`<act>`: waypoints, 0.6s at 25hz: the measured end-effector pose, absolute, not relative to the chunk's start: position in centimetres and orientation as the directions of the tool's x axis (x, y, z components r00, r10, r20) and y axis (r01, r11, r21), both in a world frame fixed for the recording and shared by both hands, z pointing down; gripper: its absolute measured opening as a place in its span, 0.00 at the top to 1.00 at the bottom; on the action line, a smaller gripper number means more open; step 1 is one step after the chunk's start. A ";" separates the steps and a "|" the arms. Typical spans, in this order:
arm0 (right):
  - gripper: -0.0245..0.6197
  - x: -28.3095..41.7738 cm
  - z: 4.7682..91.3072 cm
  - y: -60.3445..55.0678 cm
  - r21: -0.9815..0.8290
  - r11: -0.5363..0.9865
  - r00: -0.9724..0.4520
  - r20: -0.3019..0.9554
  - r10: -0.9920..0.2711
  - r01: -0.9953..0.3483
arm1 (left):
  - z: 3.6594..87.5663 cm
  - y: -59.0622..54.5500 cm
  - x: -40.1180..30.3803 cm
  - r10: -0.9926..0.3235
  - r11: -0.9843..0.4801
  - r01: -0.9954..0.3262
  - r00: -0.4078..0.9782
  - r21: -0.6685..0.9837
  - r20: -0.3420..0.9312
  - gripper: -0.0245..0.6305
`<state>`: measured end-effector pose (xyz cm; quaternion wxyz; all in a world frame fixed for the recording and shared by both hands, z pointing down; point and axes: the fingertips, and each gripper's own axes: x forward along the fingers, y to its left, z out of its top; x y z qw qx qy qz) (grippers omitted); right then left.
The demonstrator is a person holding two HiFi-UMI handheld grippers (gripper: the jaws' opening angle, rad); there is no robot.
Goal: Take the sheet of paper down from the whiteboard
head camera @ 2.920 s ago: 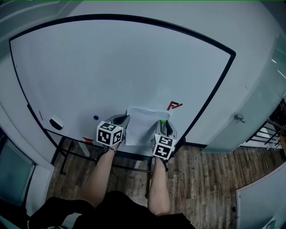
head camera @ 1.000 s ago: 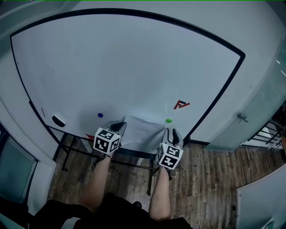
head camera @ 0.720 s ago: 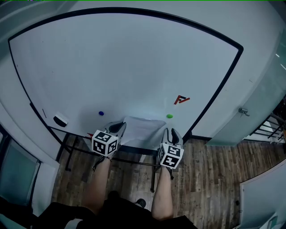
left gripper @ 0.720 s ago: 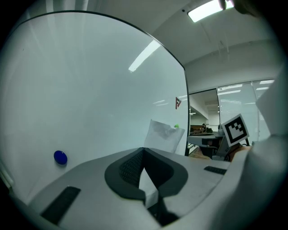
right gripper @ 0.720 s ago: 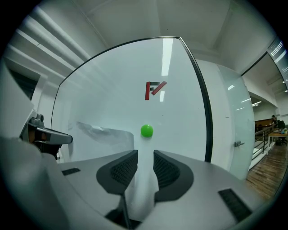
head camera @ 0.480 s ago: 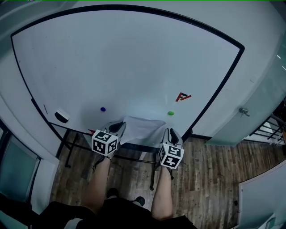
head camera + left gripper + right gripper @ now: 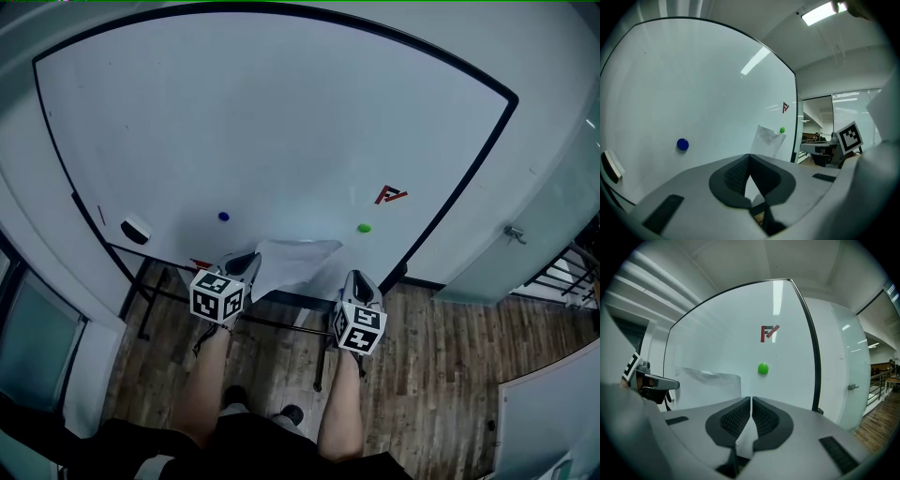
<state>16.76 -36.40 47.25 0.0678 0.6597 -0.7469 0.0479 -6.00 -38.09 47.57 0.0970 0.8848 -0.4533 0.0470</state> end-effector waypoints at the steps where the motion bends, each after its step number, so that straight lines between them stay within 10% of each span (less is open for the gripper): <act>1: 0.91 16.6 47.4 -36.3 0.016 0.130 -0.125 0.170 -0.977 -0.991 | 47.7 -38.0 -6.1 -0.793 -0.569 -0.812 0.584 0.133 0.172 0.93; 15: 0.92 15.9 47.6 -35.4 0.026 0.159 -0.151 0.188 -0.970 -0.987 | 47.9 -37.4 -6.4 -0.782 -0.580 -0.799 0.601 0.161 0.166 0.93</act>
